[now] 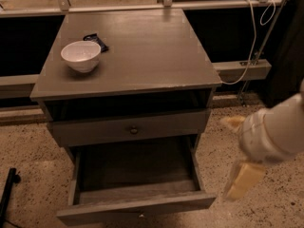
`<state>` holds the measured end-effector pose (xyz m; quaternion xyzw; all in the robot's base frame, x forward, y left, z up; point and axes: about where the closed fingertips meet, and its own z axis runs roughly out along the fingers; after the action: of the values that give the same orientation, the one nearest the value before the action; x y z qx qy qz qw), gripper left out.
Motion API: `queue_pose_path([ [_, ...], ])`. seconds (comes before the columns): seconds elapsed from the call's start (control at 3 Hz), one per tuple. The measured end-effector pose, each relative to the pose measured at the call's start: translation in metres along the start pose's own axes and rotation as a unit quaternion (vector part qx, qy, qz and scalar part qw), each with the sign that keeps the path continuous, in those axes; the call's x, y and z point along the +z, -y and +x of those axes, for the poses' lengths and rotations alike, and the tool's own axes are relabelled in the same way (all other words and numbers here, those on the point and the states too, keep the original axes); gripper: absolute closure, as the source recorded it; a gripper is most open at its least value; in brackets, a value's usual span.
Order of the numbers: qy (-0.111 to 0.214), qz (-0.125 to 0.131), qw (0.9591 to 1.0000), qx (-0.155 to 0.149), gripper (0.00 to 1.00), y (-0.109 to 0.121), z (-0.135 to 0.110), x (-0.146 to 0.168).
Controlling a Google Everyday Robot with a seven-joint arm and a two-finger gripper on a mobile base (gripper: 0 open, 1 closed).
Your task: Close middle drawer
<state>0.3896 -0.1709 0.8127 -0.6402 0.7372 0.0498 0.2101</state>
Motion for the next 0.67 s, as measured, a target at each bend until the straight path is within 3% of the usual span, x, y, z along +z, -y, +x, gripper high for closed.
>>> queue_pose_path([
  [0.33,0.018,0.007,0.9998,0.002,0.00,-0.016,0.013,0.017],
  [0.67,0.055,0.009,0.9984,-0.007,0.00,0.000,0.009,0.040],
])
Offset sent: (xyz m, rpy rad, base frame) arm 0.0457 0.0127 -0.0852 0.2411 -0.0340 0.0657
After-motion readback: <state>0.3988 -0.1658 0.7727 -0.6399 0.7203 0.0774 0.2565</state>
